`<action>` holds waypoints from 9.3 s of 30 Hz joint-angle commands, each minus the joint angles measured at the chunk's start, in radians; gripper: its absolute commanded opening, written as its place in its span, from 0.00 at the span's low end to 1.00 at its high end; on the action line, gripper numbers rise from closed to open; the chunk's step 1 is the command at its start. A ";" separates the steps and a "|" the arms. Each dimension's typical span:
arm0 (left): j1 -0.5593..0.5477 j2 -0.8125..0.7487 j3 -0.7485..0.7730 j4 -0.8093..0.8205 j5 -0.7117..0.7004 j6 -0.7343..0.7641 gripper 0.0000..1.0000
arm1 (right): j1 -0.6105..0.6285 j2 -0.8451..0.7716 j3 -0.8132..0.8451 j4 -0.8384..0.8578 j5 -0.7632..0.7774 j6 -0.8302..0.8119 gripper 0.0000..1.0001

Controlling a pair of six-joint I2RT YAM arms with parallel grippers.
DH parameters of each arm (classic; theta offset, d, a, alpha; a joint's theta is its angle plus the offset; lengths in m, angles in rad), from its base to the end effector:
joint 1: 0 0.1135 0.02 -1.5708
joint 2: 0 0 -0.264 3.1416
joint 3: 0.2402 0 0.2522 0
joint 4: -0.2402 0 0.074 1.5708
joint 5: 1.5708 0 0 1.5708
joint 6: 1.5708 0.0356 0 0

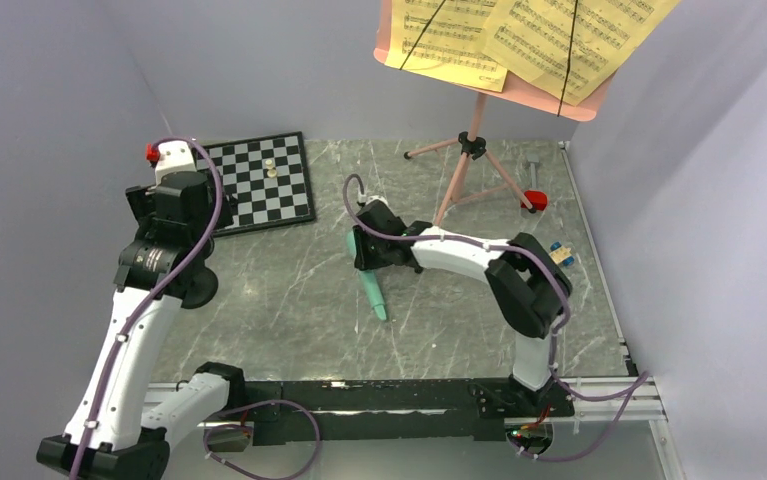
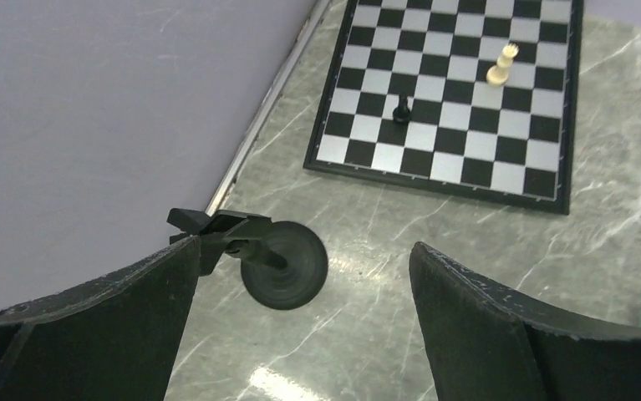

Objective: Set up the instrument practice props

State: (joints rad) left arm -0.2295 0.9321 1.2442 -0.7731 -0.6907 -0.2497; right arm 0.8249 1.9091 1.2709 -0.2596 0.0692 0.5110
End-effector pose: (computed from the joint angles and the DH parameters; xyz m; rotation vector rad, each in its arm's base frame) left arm 0.1689 -0.0162 0.4126 -0.4413 1.8888 0.3832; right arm 0.2789 0.2983 0.1792 -0.3652 2.5040 0.4794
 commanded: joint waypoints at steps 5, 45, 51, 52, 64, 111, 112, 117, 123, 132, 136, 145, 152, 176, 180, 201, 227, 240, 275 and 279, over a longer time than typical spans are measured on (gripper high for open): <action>0.144 -0.061 0.019 -0.008 0.310 0.418 0.99 | 0.001 -0.196 -0.092 0.113 -0.114 -0.016 0.00; 0.492 0.255 0.020 -0.115 0.552 0.736 0.90 | -0.069 -0.306 -0.196 0.081 -0.266 -0.126 0.00; 0.492 0.287 -0.020 -0.090 0.439 0.762 0.82 | -0.073 -0.308 -0.199 0.080 -0.267 -0.123 0.00; 0.493 0.291 -0.020 -0.089 0.430 0.762 0.80 | -0.073 -0.307 -0.199 0.079 -0.267 -0.123 0.00; 0.493 0.352 0.031 -0.130 0.399 0.731 0.49 | -0.078 -0.300 -0.194 0.077 -0.270 -0.120 0.00; -0.624 0.527 0.489 -0.114 0.908 0.486 0.00 | -0.086 -1.238 -0.202 -0.094 0.124 -0.373 0.00; -0.640 0.544 0.502 -0.139 0.882 0.498 0.00 | -0.086 -1.246 -0.206 -0.096 0.131 -0.374 0.00; -0.685 0.579 0.488 -0.151 0.855 0.516 0.00 | -0.086 -1.284 -0.245 -0.087 0.185 -0.376 0.00; -0.704 0.577 0.408 -0.111 0.901 0.505 0.00 | -0.086 -1.298 -0.269 -0.084 0.207 -0.385 0.00; -0.769 0.593 0.315 -0.042 0.840 0.496 0.15 | -0.086 -1.380 -0.424 0.095 0.220 -0.394 0.00; -0.774 0.593 0.299 -0.013 0.846 0.481 0.26 | -0.086 -1.434 -0.526 0.224 0.213 -0.397 0.00; -0.775 0.585 0.297 0.005 0.869 0.473 0.54 | -0.086 -1.475 -0.596 0.326 0.230 -0.434 0.00; -0.776 0.546 0.316 0.041 0.901 0.462 0.76 | -0.086 -1.491 -0.637 0.382 0.239 -0.475 0.00; -0.565 0.095 -0.345 0.729 1.355 0.488 0.99 | -0.086 -1.395 -0.700 0.527 -0.343 -0.691 0.00; -0.556 0.119 -0.363 0.778 1.328 0.473 0.99 | -0.087 -1.377 -0.701 0.540 -0.353 -0.698 0.00; -0.545 0.155 -0.593 1.164 1.330 0.332 0.99 | -0.136 -1.337 -0.751 0.661 -0.424 -0.646 0.00; -0.518 0.192 -0.654 1.320 1.396 0.257 0.97 | -0.185 -1.321 -0.786 0.709 -0.563 -0.618 0.00; -0.518 0.237 -0.654 1.360 1.385 0.206 0.73 | -0.190 -1.326 -0.796 0.710 -0.580 -0.622 0.00; -0.515 0.273 -0.622 1.320 1.395 0.189 0.70 | -0.196 -1.246 -0.795 0.772 -0.671 -0.560 0.47; -0.515 0.269 -0.612 1.301 1.393 0.191 0.86 | -0.196 -1.250 -0.771 0.740 -0.670 -0.562 0.59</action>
State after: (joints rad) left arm -0.7410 1.2018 0.5896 0.5312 0.6842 -0.0570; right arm 0.6273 0.6727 0.4366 0.4786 -0.5850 -0.0616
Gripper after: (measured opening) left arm 0.774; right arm 0.553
